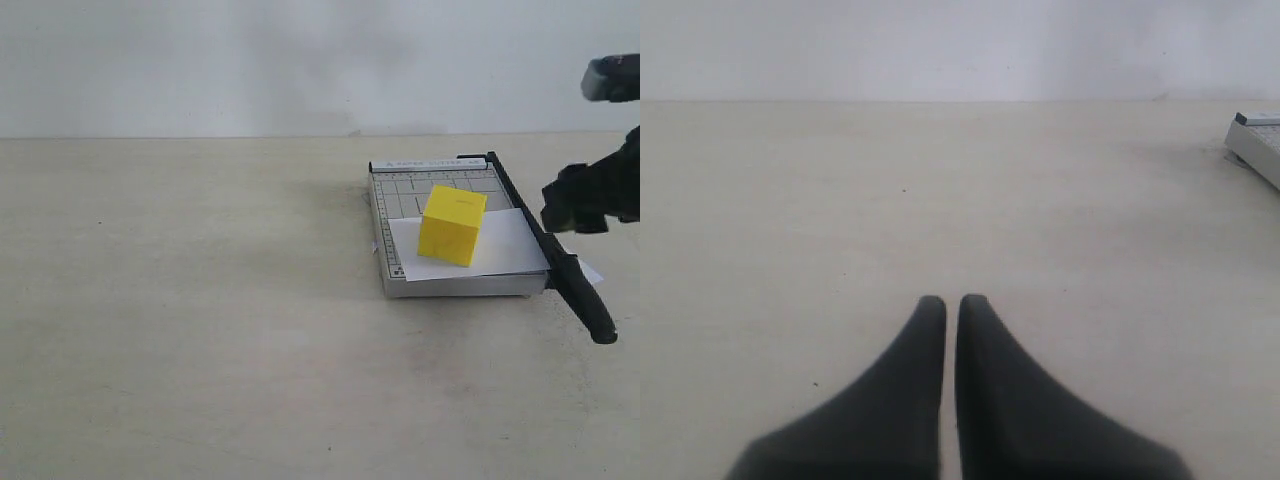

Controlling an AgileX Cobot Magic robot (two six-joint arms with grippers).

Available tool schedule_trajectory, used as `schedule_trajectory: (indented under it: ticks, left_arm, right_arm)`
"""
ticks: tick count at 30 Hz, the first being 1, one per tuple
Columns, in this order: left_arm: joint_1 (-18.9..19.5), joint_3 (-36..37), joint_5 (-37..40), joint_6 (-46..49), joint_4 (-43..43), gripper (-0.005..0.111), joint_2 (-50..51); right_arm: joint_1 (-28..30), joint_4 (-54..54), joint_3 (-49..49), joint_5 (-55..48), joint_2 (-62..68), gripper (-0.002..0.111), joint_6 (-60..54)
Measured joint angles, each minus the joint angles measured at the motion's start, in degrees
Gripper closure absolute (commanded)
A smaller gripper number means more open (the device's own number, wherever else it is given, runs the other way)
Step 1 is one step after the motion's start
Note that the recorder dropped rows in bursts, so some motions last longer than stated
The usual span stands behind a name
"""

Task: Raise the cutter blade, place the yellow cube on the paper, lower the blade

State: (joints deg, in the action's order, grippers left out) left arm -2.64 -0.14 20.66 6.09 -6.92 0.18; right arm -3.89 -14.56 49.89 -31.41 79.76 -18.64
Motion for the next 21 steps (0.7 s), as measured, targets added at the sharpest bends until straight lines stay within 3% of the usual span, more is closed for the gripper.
schedule_trajectory:
  ticks: [1, 2, 4, 9, 14, 17, 21]
  left_arm:
    - [0.0, 0.0, 0.0, 0.0, 0.0, 0.102, 0.0]
    - [0.0, 0.0, 0.0, 0.0, 0.0, 0.102, 0.0]
    - [0.0, 0.0, 0.0, 0.0, 0.0, 0.102, 0.0]
    - [0.0, 0.0, 0.0, 0.0, 0.0, 0.102, 0.0]
    - [0.0, 0.0, 0.0, 0.0, 0.0, 0.102, 0.0]
    - [0.0, 0.0, 0.0, 0.0, 0.0, 0.102, 0.0]
    - [0.0, 0.0, -0.1, 0.0, 0.0, 0.102, 0.0]
  right_arm:
    - [0.0, -0.9, -0.9, 0.6, -3.9, 0.074, -0.7]
    - [0.0, -1.5, -2.0, 1.6, -6.6, 0.092, -1.6]
    - [0.0, -6.2, -6.5, 5.7, -15.8, 0.109, -6.0]
    - [0.0, -25.9, -20.4, 8.3, -42.7, 0.108, -16.1]
    - [0.0, -29.4, -30.6, 7.4, -70.3, 0.108, -12.7]
    - [0.0, -29.5, -31.7, 5.6, -78.2, 0.108, -8.0]
    - [0.0, -29.6, -31.8, 6.0, -79.4, 0.108, -6.8]
